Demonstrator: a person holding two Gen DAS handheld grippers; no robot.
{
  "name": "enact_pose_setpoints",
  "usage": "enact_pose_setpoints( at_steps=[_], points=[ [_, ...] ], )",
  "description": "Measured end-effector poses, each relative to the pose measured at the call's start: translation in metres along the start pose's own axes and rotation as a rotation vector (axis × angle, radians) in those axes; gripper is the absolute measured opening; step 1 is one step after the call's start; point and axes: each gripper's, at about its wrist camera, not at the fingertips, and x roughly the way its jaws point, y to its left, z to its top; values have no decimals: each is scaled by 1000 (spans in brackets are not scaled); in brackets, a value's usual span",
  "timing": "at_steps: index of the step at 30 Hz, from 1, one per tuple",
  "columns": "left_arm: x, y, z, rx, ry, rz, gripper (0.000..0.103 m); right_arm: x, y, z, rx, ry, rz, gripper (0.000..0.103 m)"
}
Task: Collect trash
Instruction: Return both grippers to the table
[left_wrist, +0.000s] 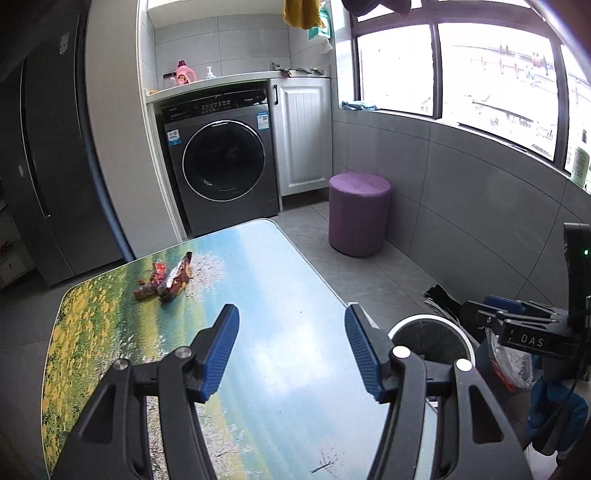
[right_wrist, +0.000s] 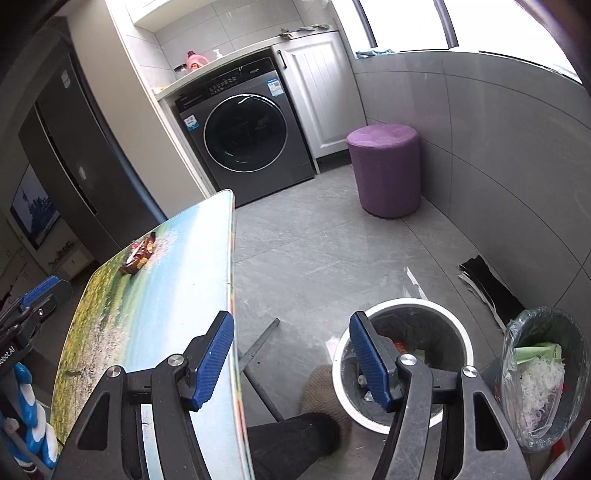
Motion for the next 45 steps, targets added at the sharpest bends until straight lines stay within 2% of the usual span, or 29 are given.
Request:
enact_pose_setpoints(
  at_steps=[4, 8, 15, 22, 27, 36, 39, 45],
  points=[
    [-20, 31, -17, -14, 16, 108, 66, -1, 44, 2, -72, -7, 56, 63],
    [-40, 59, -34, -41, 4, 192, 69, 1, 85, -2, -139, -2, 102, 64],
    [-69, 110, -51, -123, -18, 284, 70, 8, 151, -7, -252, 14, 159, 64],
    [-88, 149, -66, -194, -33, 337, 71, 15, 191, -10, -310, 23, 194, 64],
    [-91, 163, -73, -211, -34, 356, 71, 19, 211, -14, -341, 35, 198, 64],
    [-81, 175, -73, -208, -18, 347, 71, 25, 228, -9, -357, 36, 218, 64],
    [-74, 179, -67, -190, -12, 345, 71, 27, 231, 0, -357, 25, 233, 64],
    [-52, 210, -36, -209, 1, 276, 71, 41, 242, 32, -359, 12, 259, 64]
  ],
)
